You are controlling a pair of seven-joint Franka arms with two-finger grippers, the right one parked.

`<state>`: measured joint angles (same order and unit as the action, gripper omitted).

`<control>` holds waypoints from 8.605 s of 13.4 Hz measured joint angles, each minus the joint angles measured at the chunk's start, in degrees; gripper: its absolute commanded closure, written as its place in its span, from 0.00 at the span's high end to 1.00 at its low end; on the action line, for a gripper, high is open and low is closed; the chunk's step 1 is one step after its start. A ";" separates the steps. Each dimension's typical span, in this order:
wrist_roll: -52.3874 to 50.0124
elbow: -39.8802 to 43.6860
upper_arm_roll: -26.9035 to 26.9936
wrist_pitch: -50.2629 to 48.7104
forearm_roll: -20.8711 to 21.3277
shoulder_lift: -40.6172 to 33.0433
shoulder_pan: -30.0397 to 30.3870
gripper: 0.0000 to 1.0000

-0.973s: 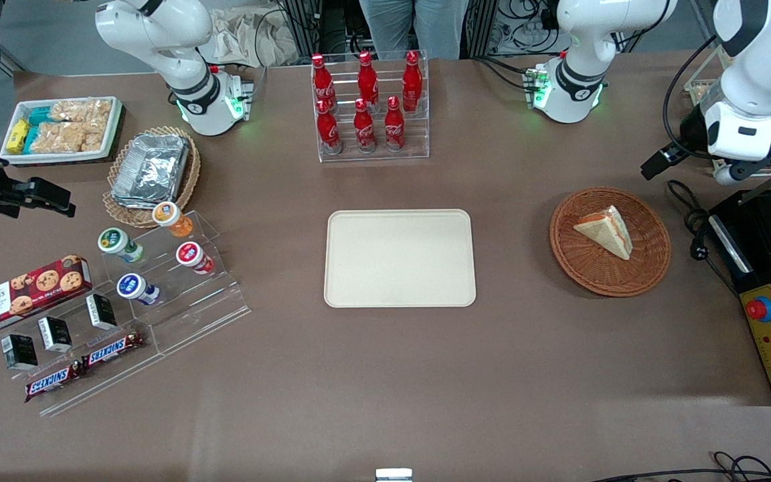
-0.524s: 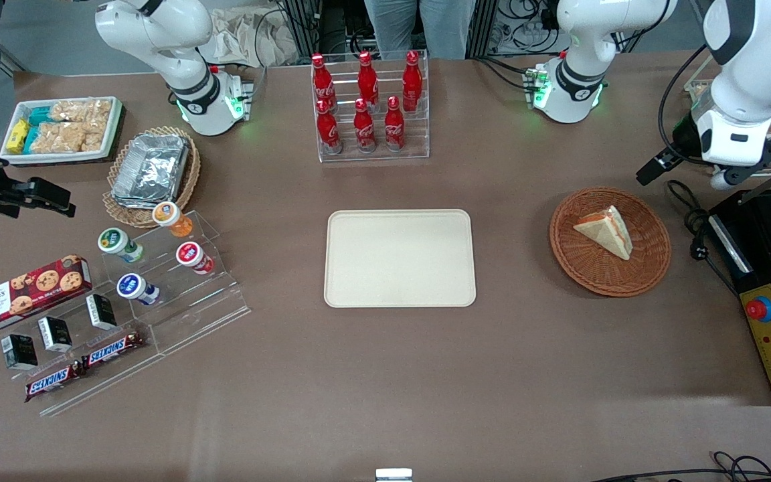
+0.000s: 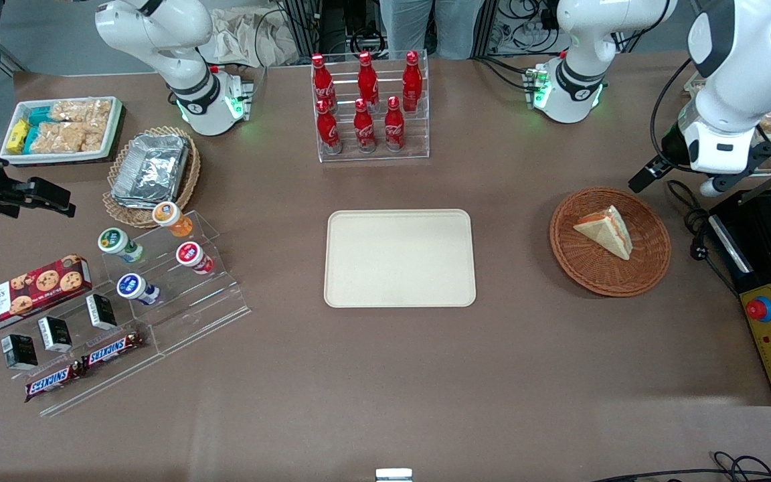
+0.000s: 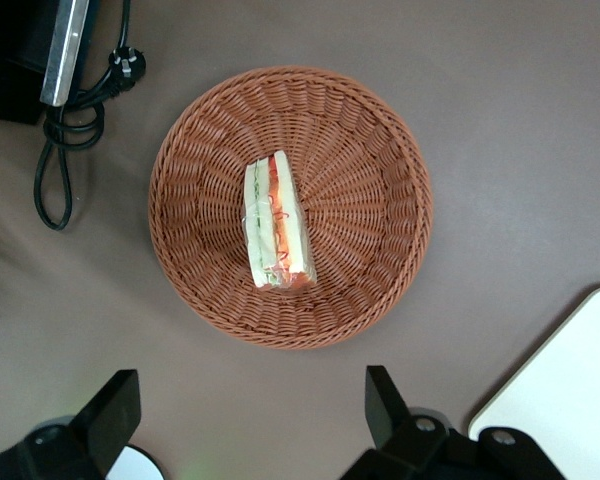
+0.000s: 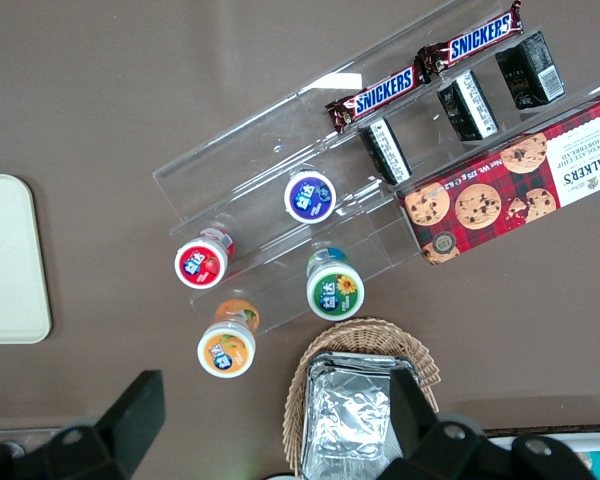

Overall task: Place sandwich from basket to tray
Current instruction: 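Raise the left gripper and move it over the wicker basket, then lower the open left gripper toward the wrapped sandwich in the basket, then descend around the sandwich's upright edge and close the left gripper, then lift the wrapped sandwich out of the basket with the left gripper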

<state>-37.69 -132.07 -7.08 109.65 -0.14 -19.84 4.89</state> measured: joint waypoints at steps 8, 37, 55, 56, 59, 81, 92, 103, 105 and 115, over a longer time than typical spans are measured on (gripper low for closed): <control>-1.81 -4.31 0.01 4.89 0.00 0.01 0.26 1.00; -4.77 -17.32 0.01 29.23 0.00 8.39 0.25 1.00; -4.81 -19.89 0.08 36.25 0.00 13.03 1.08 1.00; -4.81 -19.89 0.08 36.41 0.01 13.12 1.36 1.00; -4.81 -19.95 0.08 37.01 0.01 13.65 1.58 1.00; -4.80 -20.81 0.12 42.80 0.01 18.85 1.68 0.46; -4.79 -20.81 0.13 43.15 0.05 18.88 1.73 0.00; -1.50 -19.94 0.13 35.16 0.67 10.22 1.72 0.00; -0.25 -19.20 0.12 32.25 0.67 8.08 1.68 0.00; 6.35 -13.38 -1.82 18.99 0.89 2.99 -2.67 0.00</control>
<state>-31.34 -145.45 -8.90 128.64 0.75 -16.85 2.22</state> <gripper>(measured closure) 0.828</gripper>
